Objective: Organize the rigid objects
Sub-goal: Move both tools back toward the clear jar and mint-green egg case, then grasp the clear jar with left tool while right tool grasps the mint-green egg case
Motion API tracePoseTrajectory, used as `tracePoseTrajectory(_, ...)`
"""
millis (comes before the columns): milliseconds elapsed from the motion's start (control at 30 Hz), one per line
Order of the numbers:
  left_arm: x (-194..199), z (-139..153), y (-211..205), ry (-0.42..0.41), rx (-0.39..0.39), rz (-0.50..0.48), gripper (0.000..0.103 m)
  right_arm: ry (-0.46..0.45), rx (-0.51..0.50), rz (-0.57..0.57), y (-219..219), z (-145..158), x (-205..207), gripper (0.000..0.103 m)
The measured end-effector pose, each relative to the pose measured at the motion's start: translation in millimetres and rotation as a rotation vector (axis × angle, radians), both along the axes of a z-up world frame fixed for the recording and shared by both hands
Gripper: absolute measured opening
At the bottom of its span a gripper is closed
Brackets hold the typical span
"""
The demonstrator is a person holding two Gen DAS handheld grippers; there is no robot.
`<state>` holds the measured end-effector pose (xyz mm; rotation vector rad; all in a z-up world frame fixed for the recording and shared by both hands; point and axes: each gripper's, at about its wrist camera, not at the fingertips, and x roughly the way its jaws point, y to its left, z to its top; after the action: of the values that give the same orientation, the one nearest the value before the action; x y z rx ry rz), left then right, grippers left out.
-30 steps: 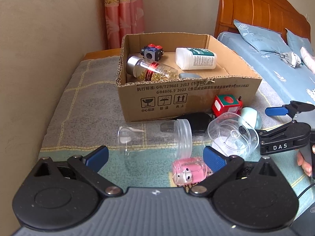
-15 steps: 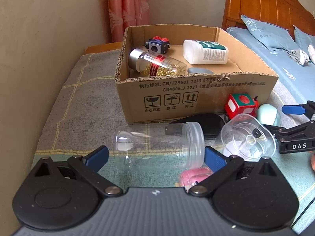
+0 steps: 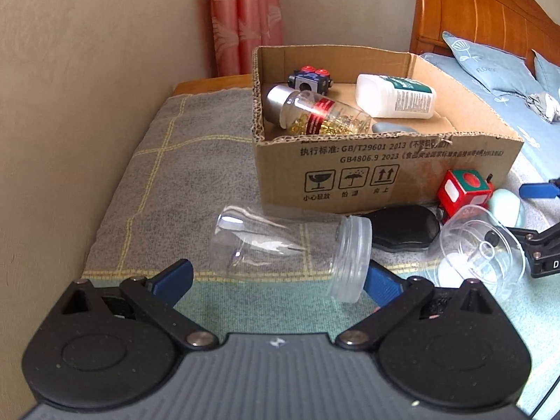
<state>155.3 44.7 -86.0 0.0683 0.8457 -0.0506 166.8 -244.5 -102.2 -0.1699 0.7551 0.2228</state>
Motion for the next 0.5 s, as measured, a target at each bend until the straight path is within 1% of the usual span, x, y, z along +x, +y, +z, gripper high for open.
tracePoseTrajectory(33, 1, 0, -1, -0.005, 0.006, -0.009, 0.102, -0.001, -0.006, 0.016, 2, 1, 0, 0.102)
tracePoseTrajectory(133, 5, 0, -1, -0.015, 0.014, -0.034, 0.102, -0.001, -0.014, 0.063, 6, 4, 0, 0.095)
tracePoseTrajectory(167, 5, 0, -2, -0.021, 0.017, -0.042, 0.102, 0.002, -0.012, 0.077, 7, 5, 0, 0.091)
tracePoseTrajectory(200, 6, 1, -2, -0.025, 0.022, -0.051, 0.101, 0.006, -0.01, 0.086, 8, 7, 1, 0.087)
tracePoseTrajectory(267, 7, 2, -4, -0.038, 0.034, -0.075, 0.101, 0.012, -0.011, 0.099, 9, 8, 1, 0.085)
tracePoseTrajectory(367, 8, 4, -6, -0.054, 0.054, -0.102, 0.101, 0.025, 0.009, 0.111, 8, 10, 0, 0.078)
tracePoseTrajectory(433, 10, 4, -7, -0.047, 0.052, -0.118, 0.098, 0.029, 0.014, 0.107, 8, 11, -1, 0.074)
tracePoseTrajectory(467, 11, 3, -7, -0.041, 0.048, -0.125, 0.097, 0.028, 0.011, 0.105, 9, 11, -1, 0.07)
tracePoseTrajectory(500, 11, 3, -6, -0.038, 0.042, -0.131, 0.094, 0.029, 0.008, 0.103, 10, 12, -1, 0.066)
